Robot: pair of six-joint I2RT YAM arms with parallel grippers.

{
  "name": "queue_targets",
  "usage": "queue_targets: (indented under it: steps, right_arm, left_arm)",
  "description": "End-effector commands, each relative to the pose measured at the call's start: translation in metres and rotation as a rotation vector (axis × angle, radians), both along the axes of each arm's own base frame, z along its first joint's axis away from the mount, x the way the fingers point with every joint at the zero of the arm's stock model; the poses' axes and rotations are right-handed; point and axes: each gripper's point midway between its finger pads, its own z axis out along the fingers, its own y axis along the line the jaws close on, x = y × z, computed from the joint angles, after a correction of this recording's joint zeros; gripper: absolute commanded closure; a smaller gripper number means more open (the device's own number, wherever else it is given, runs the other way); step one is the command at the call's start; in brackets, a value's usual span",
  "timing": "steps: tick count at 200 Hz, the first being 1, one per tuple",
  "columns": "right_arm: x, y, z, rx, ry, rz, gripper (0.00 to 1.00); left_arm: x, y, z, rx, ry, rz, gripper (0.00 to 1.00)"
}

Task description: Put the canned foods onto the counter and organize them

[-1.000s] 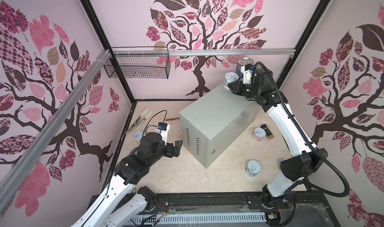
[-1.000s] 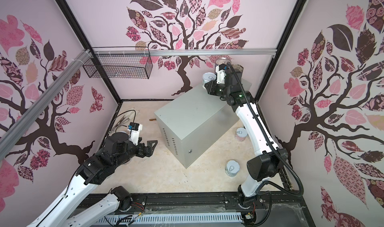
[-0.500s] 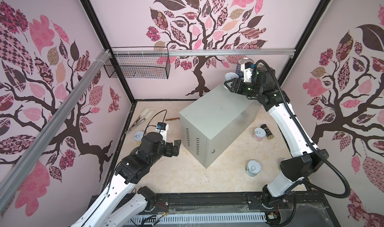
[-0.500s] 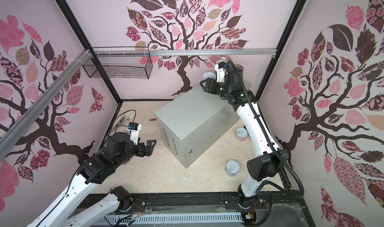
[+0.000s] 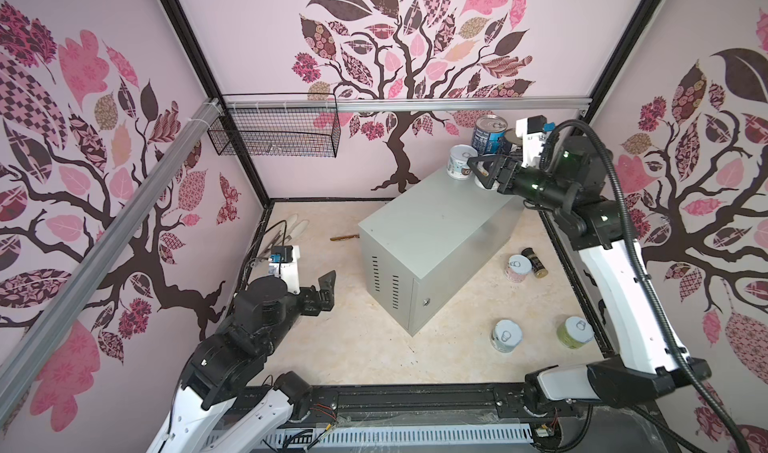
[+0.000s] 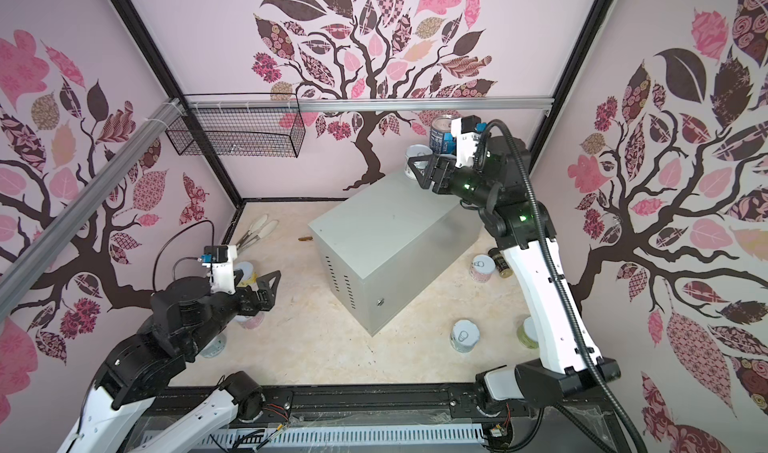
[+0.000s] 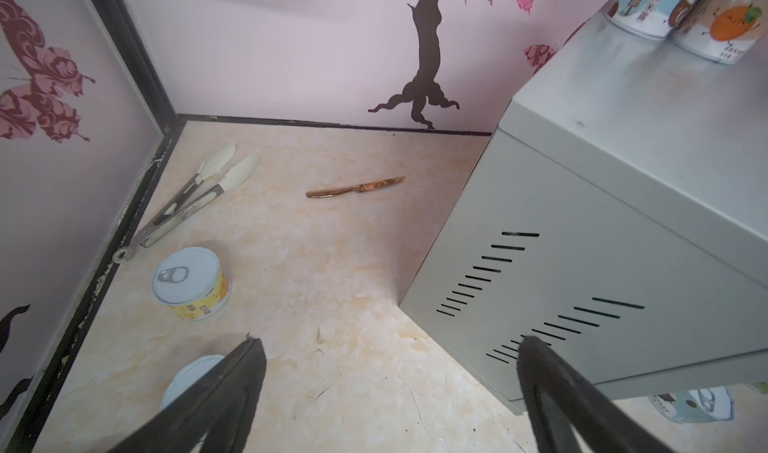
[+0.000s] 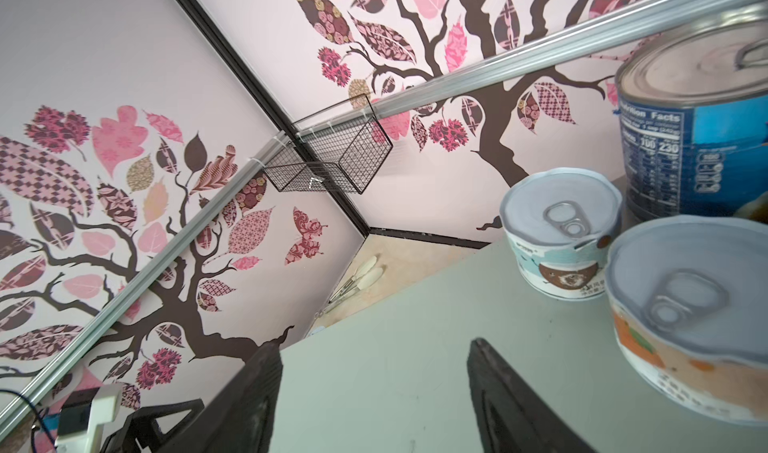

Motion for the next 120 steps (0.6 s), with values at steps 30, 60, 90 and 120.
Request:
queue_targets:
  steps: [30, 60, 90, 120]
  right_arm:
    - [-0.053, -0.01, -0.013, -0.016, 0.04, 0.013, 0.21]
    - [-0.08, -0.025, -0.037, -0.054, 0.071, -0.028, 0.17]
    - [-0.101, -0.039, -0.078, -0.082, 0.144, -0.076, 0.15]
    - [-0.115, -0.058, -0.122, -0.133, 0.208, -0.161, 0.13]
  left_arm:
    - [-0.012, 0.0, -0.008, 0.015, 0.132, -0.017, 0.02]
    - [-0.017, -0.009, -0.016, -0.021, 0.161, -0.065, 0.02]
    - [-0.014, -0.019, -0.026, -0.024, 0.2, -0.091, 0.02]
    - [-0.006, -0.027, -0.042, -0.011, 0.236, -0.102, 0.02]
